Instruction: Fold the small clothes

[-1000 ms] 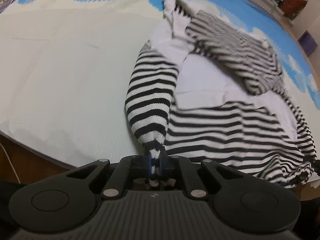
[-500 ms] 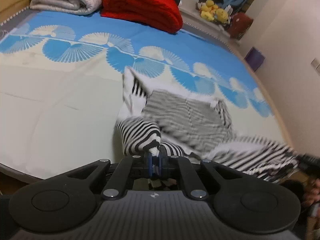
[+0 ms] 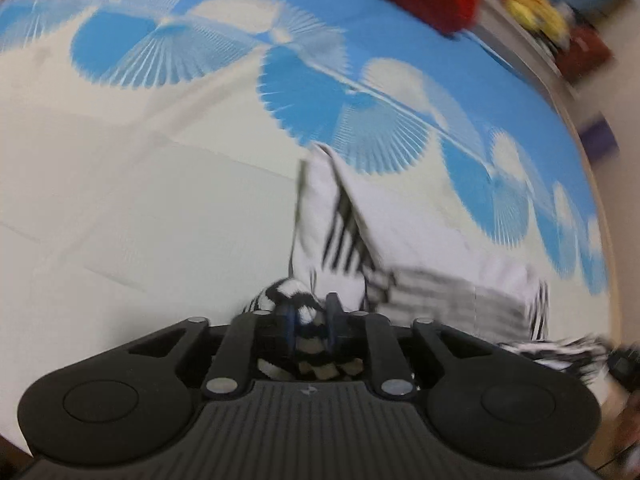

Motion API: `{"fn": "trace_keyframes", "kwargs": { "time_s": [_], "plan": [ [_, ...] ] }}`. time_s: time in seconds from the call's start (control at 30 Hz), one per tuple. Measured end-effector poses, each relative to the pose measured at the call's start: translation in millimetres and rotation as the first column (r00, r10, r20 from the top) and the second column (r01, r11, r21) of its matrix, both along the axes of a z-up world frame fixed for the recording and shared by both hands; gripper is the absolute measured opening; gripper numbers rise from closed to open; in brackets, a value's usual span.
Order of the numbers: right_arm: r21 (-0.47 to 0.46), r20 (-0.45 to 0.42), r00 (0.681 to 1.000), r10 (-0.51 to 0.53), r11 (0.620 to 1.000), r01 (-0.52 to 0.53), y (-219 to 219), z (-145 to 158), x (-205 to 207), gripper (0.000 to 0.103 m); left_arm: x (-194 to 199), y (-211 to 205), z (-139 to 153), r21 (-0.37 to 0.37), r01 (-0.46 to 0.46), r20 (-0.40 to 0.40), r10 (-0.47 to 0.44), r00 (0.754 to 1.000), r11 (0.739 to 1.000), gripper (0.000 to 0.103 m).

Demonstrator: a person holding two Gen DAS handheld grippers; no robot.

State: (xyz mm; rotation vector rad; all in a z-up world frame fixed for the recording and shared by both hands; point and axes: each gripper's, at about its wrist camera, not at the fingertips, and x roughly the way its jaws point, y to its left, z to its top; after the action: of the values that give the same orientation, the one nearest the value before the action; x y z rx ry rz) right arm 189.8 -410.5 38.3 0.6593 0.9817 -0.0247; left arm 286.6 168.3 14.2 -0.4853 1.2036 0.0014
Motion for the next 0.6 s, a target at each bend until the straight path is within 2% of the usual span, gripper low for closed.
{"fn": "trace_keyframes", "kwargs": {
  "time_s": [0.03,0.1,0.13,0.17,0.23,0.3,0.33,0.37,0.4,0.43,0.5,0.57,0.6],
  "plan": [
    [-0.055,0.025,0.998,-0.062,0.996,0.063,-4.1,3.2,7.0,0.021,4.2,11.9,-0.7,-0.035,-0.060,0.013,0.060,0.998,0.998,0.020],
    [-0.086,0.119,0.989,-0.090,0.991,0.101,-12.1,6.9,9.8,0.021,-0.7,34.2,0.1,-0.083,-0.144,0.079,0.150,0.986,0.986,0.039],
    [-0.103,0.157,0.984,-0.082,0.990,0.099,-15.5,5.5,7.3,0.021,-4.3,41.2,-0.9,-0.082,-0.148,0.084,0.155,0.984,0.986,0.045],
    [-0.127,0.177,0.982,-0.069,0.988,0.092,-17.1,2.1,3.5,0.021,-7.5,45.1,-1.3,-0.053,-0.137,0.069,0.141,0.988,0.989,0.045],
    [-0.180,0.113,0.993,-0.031,0.982,0.051,-18.3,-9.6,0.2,0.022,-11.4,39.0,2.8,0.044,-0.054,0.100,0.049,0.994,0.998,0.047],
    [-0.204,0.137,0.990,0.020,0.979,0.008,-13.4,-10.6,-0.3,0.022,-13.8,20.9,2.8,0.169,0.100,0.116,-0.120,0.986,0.981,0.061],
    [-0.260,0.157,0.984,0.080,0.965,-0.037,-5.5,-9.3,-0.2,0.024,-15.3,12.7,0.5,0.206,0.157,0.117,-0.184,0.976,0.966,0.072],
    [-0.331,0.163,0.976,0.144,0.940,-0.083,3.5,-10.0,0.7,0.029,-19.2,2.9,-3.7,0.231,0.209,0.120,-0.241,0.963,0.950,0.076],
    [-0.415,0.152,0.964,0.218,0.899,-0.137,14.6,-15.3,2.3,0.036,-20.1,-3.1,-8.4,0.245,0.239,0.121,-0.274,0.954,0.940,0.077],
    [-0.486,0.125,0.949,0.290,0.852,-0.196,26.7,-22.7,1.4,0.038,-21.3,-7.8,-13.7,0.257,0.258,0.119,-0.296,0.948,0.931,0.077],
    [-0.571,0.066,0.906,0.417,0.761,-0.309,46.6,-35.8,4.5,0.040,-24.2,-20.1,-21.0,0.292,0.295,0.112,-0.339,0.934,0.910,0.077],
    [-0.626,0.056,0.872,0.487,0.697,-0.349,60.5,-42.0,6.4,0.042,-24.3,-32.9,-25.5,0.336,0.321,0.129,-0.381,0.916,0.886,0.078],
    [-0.648,0.060,0.865,0.499,0.679,-0.346,64.6,-44.9,7.3,0.043,-22.3,-38.7,-26.6,0.358,0.327,0.143,-0.398,0.906,0.875,0.079]
  ]
}}
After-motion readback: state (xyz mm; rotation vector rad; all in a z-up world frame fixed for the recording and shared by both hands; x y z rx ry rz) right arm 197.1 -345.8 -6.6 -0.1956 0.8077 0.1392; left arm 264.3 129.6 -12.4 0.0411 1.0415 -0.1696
